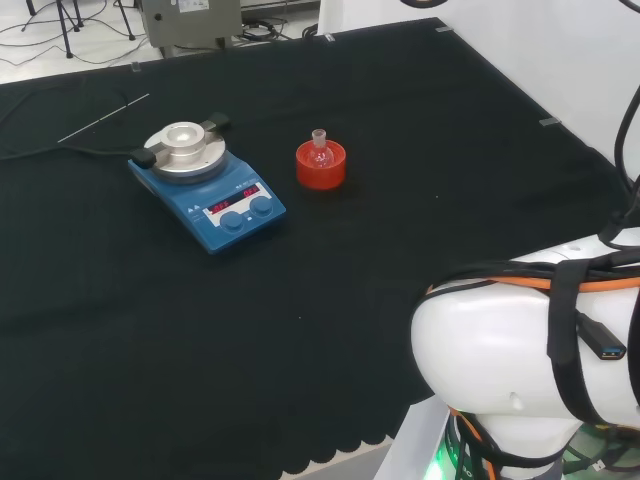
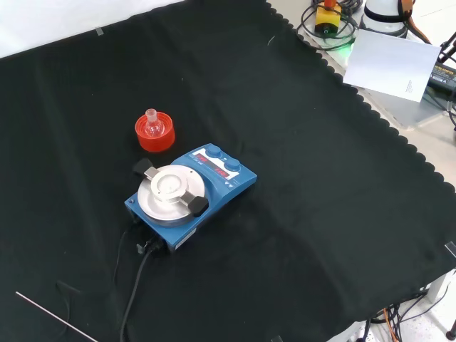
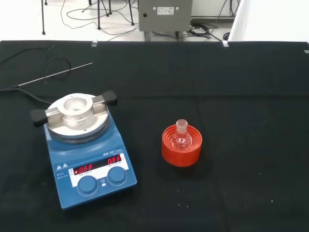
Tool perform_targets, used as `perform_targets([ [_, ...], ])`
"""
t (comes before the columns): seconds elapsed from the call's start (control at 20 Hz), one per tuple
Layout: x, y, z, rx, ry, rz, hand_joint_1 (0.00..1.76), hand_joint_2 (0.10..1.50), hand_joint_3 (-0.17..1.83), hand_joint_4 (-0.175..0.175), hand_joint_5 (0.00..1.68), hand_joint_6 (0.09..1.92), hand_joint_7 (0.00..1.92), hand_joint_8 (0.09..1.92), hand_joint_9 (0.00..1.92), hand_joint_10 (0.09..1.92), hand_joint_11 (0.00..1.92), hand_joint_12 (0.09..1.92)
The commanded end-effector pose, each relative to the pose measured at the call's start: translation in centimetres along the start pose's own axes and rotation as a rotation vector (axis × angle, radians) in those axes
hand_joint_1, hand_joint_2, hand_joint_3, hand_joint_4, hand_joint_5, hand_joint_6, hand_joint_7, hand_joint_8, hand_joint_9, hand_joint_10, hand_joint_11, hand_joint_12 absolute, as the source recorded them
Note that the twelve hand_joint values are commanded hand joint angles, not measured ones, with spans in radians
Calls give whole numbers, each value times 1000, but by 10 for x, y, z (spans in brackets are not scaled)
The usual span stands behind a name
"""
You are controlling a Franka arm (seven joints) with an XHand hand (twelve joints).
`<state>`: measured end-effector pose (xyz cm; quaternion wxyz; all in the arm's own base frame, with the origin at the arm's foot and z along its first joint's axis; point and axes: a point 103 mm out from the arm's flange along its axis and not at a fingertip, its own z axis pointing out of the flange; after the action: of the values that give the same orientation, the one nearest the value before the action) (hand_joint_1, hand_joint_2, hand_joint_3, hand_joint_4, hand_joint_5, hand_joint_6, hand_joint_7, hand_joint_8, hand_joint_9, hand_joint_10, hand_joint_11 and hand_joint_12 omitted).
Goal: Pick up the round-bottom flask.
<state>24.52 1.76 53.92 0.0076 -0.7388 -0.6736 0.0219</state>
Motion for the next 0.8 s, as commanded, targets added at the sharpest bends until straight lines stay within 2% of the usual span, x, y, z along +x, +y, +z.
perform_targets([
  [0.05, -4, 19, 21, 1, 25, 48, 270, 1160, 269, 1, 330, 87, 114, 446, 201, 594, 0, 1179],
  [0.25, -8, 48, 42, 22, 40, 57, 288, 1154, 266, -2, 333, 87, 116, 449, 205, 597, 0, 1196],
  [0.8, -29, 178, 121, 70, 127, 41, 334, 1131, 267, -5, 340, 87, 116, 462, 238, 618, 0, 1265],
])
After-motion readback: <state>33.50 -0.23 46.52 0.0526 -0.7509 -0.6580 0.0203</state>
